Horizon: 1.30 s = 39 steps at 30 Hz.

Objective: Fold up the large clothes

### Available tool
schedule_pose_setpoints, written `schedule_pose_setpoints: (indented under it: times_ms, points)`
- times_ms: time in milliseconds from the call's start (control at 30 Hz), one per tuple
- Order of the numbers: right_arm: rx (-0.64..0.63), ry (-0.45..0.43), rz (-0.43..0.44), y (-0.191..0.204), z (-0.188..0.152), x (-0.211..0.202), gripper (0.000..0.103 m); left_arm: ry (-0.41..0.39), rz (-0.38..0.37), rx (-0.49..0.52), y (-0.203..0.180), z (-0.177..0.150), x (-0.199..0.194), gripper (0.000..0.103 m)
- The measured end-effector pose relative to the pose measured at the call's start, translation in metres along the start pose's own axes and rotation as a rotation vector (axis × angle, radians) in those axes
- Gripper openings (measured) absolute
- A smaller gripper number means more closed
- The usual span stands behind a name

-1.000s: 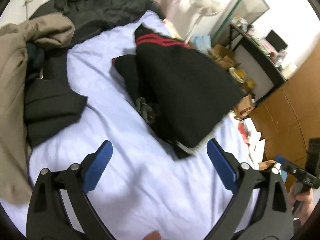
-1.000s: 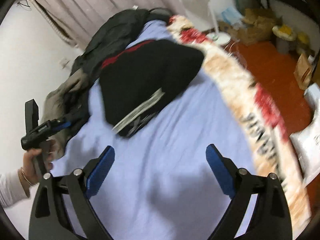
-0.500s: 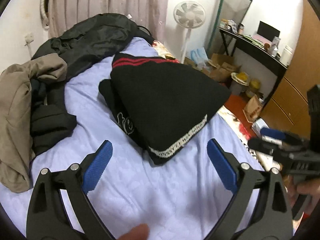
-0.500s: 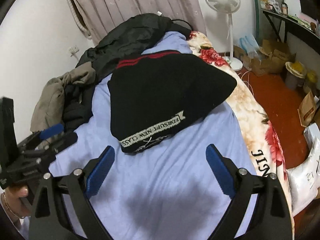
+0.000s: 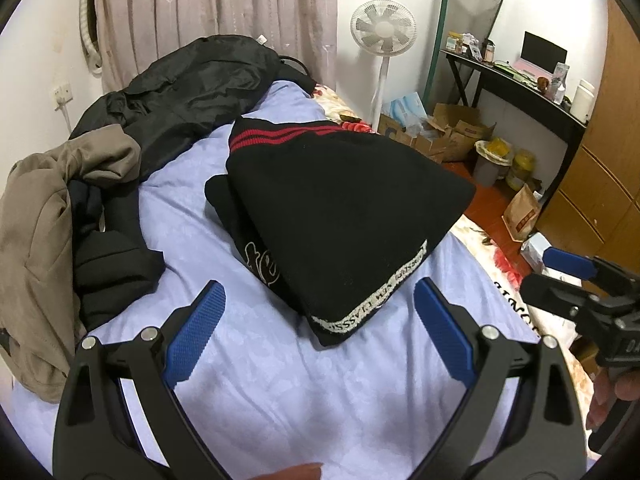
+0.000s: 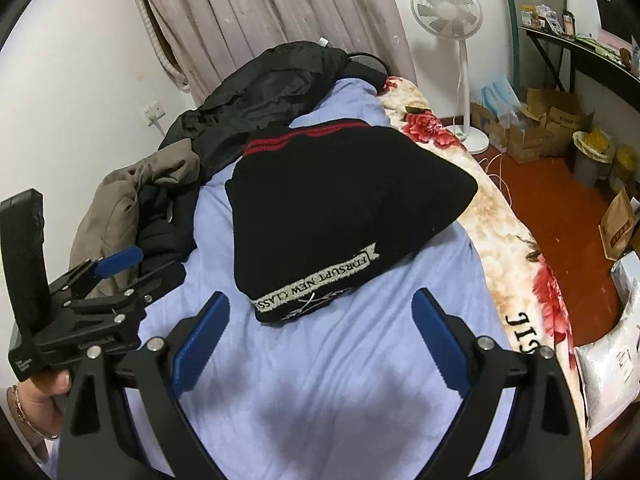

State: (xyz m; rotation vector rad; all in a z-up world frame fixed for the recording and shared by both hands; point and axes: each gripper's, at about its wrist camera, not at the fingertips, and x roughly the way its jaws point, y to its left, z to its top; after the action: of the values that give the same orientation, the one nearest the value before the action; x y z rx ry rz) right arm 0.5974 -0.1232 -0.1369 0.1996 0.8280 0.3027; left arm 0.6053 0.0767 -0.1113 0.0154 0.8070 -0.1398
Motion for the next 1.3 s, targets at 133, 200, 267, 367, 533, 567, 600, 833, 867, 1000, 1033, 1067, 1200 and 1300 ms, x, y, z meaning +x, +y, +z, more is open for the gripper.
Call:
schedule_pose_setpoints:
  times_ms: [133,200,267,367,533,567,600,833,867,1000,1033,1067,1200,1300]
  points:
    - [-0.012,0.000,-0.007,0.002,0.000,-0.001,0.090,-0.006,-0.003,0.002,-0.004,0.002,0.000,0.093]
    - [-0.013,-0.001,-0.012,0.001,0.000,-0.002,0.090,-0.007,-0.004,-0.003,-0.004,0.003,0.000,0.093]
    - [-0.007,-0.004,-0.013,0.000,0.001,-0.004,0.090,-0.001,-0.010,-0.011,-0.005,0.003,0.000,0.093]
    - [-0.005,-0.011,-0.019,-0.002,0.003,-0.006,0.090,-0.009,-0.009,-0.003,-0.008,0.005,-0.001,0.093]
    - [-0.026,-0.017,-0.013,-0.001,0.006,-0.006,0.090,-0.024,-0.006,0.011,-0.011,0.008,-0.004,0.093]
    - [-0.033,-0.022,-0.017,0.000,0.006,-0.007,0.090,-0.023,-0.011,0.008,-0.011,0.008,-0.004,0.093]
    - [-0.038,-0.028,-0.016,0.000,0.006,-0.007,0.090,-0.020,-0.013,0.007,-0.011,0.008,-0.003,0.093]
    - [-0.027,-0.033,-0.022,-0.001,0.009,-0.007,0.090,-0.011,-0.014,0.004,-0.011,0.007,0.000,0.093]
    - [-0.026,-0.032,-0.021,-0.001,0.009,-0.007,0.090,-0.011,-0.016,0.002,-0.011,0.007,0.000,0.093]
    - [-0.029,-0.034,-0.016,-0.001,0.010,-0.006,0.090,-0.007,-0.015,-0.004,-0.012,0.006,0.002,0.093]
    - [-0.029,-0.034,-0.016,0.000,0.009,-0.006,0.090,-0.004,-0.015,-0.008,-0.012,0.005,0.002,0.093]
    - [-0.028,-0.034,-0.015,0.000,0.009,-0.006,0.090,-0.004,-0.015,-0.009,-0.012,0.005,0.002,0.093]
    - [-0.032,-0.036,-0.015,0.003,0.009,-0.006,0.090,-0.006,-0.018,0.000,-0.011,0.006,0.004,0.093]
    - [-0.030,-0.036,-0.017,0.003,0.009,-0.005,0.090,-0.007,-0.017,-0.002,-0.011,0.006,0.003,0.093]
